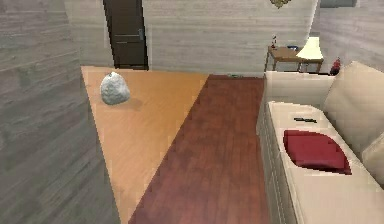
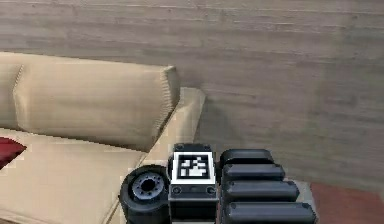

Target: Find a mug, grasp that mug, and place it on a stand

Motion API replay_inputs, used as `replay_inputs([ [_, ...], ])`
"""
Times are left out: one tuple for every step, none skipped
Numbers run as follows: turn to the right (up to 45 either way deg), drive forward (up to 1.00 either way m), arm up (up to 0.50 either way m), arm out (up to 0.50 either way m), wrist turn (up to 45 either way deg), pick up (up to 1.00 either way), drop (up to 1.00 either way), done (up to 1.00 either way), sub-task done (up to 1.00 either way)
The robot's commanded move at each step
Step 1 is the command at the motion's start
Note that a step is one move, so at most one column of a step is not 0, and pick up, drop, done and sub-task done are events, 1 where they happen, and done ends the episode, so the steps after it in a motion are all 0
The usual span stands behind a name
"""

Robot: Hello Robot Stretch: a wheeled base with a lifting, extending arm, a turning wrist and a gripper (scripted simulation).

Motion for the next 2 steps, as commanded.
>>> replay_inputs([
  [12.0,0.0,0.0,0.0,0.0,0.0,0.0,0.0,0.0],
  [0.0,1.0,0.0,0.0,0.0,0.0,0.0,0.0,0.0],
])
